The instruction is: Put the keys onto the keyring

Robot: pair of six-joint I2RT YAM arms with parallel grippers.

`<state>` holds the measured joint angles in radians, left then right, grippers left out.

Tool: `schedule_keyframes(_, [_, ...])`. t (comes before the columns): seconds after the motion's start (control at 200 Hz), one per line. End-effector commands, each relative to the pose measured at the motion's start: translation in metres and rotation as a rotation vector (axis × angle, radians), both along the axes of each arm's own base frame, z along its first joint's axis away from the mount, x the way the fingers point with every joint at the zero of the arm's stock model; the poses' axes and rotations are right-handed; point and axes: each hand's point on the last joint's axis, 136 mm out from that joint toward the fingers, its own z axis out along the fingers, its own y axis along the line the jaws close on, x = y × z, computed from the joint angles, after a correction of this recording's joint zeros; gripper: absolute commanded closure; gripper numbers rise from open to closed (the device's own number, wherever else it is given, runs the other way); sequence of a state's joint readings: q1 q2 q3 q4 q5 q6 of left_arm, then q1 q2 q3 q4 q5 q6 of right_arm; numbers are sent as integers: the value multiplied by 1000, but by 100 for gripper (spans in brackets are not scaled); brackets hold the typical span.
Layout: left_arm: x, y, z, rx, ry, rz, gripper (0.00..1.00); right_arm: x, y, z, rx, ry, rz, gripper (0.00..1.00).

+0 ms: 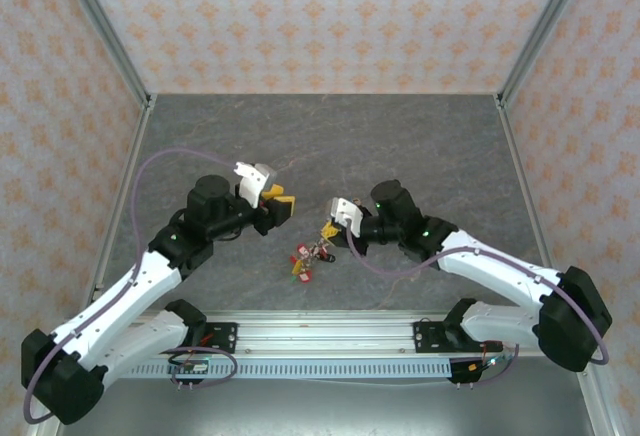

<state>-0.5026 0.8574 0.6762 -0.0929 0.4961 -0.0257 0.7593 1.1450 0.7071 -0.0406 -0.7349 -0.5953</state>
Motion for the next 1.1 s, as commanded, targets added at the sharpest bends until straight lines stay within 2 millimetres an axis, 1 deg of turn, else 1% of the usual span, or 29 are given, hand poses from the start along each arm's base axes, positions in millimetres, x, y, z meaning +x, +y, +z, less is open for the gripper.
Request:
schedule_keyframes(0.0, [-21,-2,-13,40,-20,-94,59,-7,7,29,80,-27,90,100])
schedule_keyframes(0.06, [-24,-3,-14,22,-29,-101,60,-5,6,21,46,-46,92,100])
schedule_keyframes(0.11, [-26,-3,-16,23,-41,-111,58,1,4,15,-2,-56,75,100])
schedule_keyframes(0.165, [-25,-3,-18,31,-45,-109,58,5,2,13,-50,-79,65,100])
schedule_keyframes(0.18, [-25,-3,-18,34,-47,-110,58,7,2,5,-83,-76,66,100])
schedule_keyframes(0.265, [-24,-6,-21,47,-61,-133,57,11,2,0,-132,-139,70,100])
schedule_keyframes(0.35, [-27,-15,-26,60,-78,-208,58,15,2,1,-148,-163,65,100])
schedule_keyframes(0.455, [-28,-27,-32,51,-67,-282,59,9,5,5,-132,-144,103,100])
schedule_keyframes(0.556, [-31,-39,-35,37,-63,-353,61,4,8,8,-93,-104,139,100])
schedule_keyframes(0.681, [-39,-51,-40,47,-74,-451,62,3,8,18,-17,-25,160,100])
schedule_keyframes(0.741, [-40,-55,-41,52,-82,-476,62,2,8,21,8,-1,181,100])
schedule_keyframes(0.811, [-40,-58,-43,48,-85,-500,65,5,8,19,15,14,184,100])
schedule_keyframes(0.961, [-32,-65,-44,48,-105,-512,68,9,7,10,-28,15,196,100])
schedule_keyframes(1.096, [-32,-65,-51,84,-104,-534,68,10,9,11,-44,10,216,100])
